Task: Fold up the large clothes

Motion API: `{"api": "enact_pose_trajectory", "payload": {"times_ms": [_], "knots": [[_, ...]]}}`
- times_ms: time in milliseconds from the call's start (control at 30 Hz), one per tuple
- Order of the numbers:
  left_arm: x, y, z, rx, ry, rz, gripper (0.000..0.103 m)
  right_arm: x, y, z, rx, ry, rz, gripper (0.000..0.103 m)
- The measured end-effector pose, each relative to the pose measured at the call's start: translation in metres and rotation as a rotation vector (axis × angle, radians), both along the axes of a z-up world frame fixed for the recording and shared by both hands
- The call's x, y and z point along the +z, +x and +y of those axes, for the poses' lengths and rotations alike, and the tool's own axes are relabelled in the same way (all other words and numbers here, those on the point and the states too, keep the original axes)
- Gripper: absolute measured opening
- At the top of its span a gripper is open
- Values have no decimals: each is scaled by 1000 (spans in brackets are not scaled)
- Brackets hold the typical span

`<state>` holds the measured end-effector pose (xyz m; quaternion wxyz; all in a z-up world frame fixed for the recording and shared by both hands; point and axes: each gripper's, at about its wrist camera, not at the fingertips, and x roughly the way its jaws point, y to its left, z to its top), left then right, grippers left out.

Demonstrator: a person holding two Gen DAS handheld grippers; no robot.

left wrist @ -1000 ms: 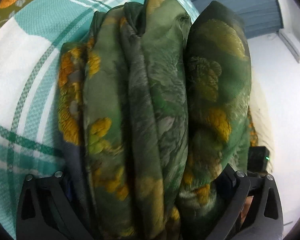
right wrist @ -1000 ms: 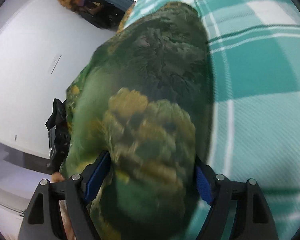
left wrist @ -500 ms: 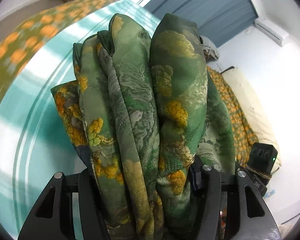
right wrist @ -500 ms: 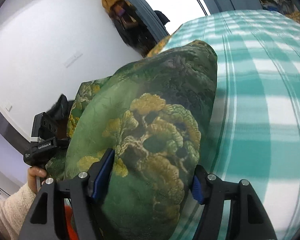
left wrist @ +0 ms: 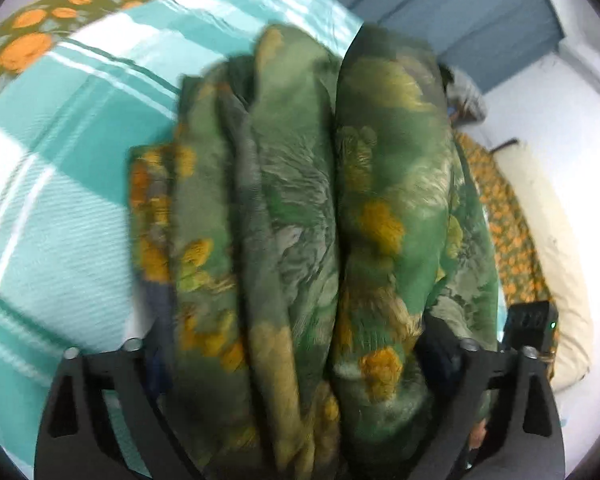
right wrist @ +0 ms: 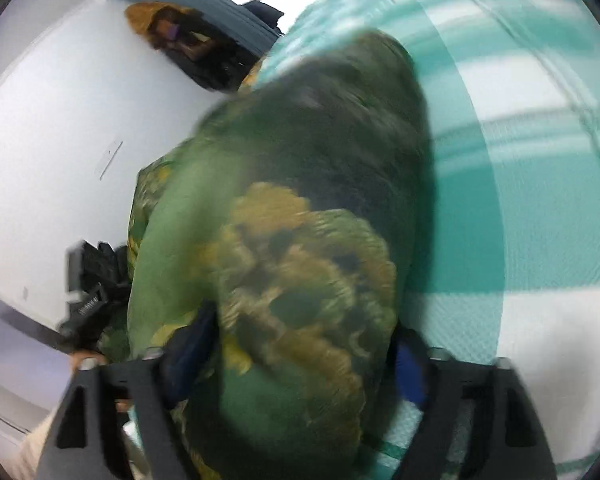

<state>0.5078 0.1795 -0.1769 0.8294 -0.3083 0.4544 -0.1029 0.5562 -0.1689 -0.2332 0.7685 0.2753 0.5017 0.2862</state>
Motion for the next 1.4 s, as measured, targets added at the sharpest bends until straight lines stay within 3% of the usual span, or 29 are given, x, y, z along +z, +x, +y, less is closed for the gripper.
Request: {"api": "enact_pose_trajectory", "payload": {"times_ms": [67,167,300,400,533,800,1033,1400], "knots": [[13,-19,5,8,16,-19,98,8,-12,-5,-23,-14,-10,94],[48,-51,-1,29,179,-87,98,40,-43,-14,-75,-114,-79,95],[105,-121,-43,63,542,-211,102,94,-98,-4,-122,-450,-238,95],[120,-171,-71,32,689,-266,103,134,-160,16,-166,-723,-369,95],[124,-196,-105,-77,709,-209,103,164,-201,17,-195,-798,-417,95],[147,-247,-156,-21,666,-295,103,204,-279,22,-201,-870,-443,95],[164,-277,-175,87,723,-299,103,208,-312,13,-223,-892,-440,95],[160,-291,-177,93,780,-284,103,209,-328,12,-219,-871,-431,95]]}}
